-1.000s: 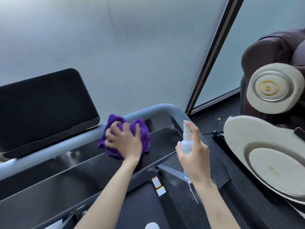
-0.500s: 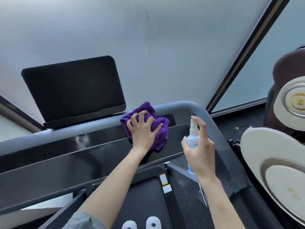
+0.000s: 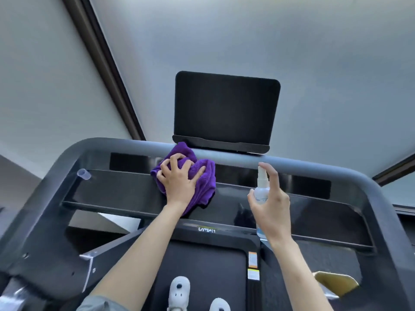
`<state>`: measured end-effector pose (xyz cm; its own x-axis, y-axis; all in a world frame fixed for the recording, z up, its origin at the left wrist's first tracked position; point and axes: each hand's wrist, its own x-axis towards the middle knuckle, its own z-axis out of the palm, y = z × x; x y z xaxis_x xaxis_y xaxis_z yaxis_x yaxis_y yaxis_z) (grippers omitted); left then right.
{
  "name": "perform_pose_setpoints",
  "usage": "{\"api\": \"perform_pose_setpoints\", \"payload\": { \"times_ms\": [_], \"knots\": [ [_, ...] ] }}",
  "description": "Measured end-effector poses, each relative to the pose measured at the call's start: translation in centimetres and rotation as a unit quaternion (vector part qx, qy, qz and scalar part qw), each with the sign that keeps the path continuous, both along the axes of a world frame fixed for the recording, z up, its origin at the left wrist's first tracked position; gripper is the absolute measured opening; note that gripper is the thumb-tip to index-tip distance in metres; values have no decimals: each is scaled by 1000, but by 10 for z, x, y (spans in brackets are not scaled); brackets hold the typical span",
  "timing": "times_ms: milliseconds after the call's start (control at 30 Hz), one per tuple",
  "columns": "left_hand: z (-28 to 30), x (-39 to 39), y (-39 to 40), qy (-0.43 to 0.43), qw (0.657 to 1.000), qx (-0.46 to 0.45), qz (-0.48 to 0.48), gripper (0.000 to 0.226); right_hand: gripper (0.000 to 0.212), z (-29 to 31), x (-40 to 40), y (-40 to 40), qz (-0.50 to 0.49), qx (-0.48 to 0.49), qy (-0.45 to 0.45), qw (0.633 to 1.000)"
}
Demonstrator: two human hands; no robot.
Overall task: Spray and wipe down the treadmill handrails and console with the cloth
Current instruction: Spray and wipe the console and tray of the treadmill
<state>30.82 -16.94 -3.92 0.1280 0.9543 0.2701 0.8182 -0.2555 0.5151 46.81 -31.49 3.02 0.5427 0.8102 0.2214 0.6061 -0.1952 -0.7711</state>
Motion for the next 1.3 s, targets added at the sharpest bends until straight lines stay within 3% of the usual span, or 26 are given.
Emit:
{"api": "perform_pose_setpoints", "payload": {
  "times_ms": [133,233,567,800,1300],
  "knots": [
    [5,-28,2,-21,998,-52,-1,44,67,2,-24,27,-1,-8,-18,1000],
    [5,-31,-10,15,997,-66,-34,57,66,9,-36,44,-13,-9,-30,999],
    [13,-23,-6,25,998,-55,-34,38,71,81,-38,111,-96,57,-169,979],
    [11,-22,-5,24,998,-42,-28,37,65,76,-39,122,-114,108,-134,979],
    [6,-18,-4,14,1000,-21,-5,37,67,73,0,95,-155,50,-160,974]
  ]
}}
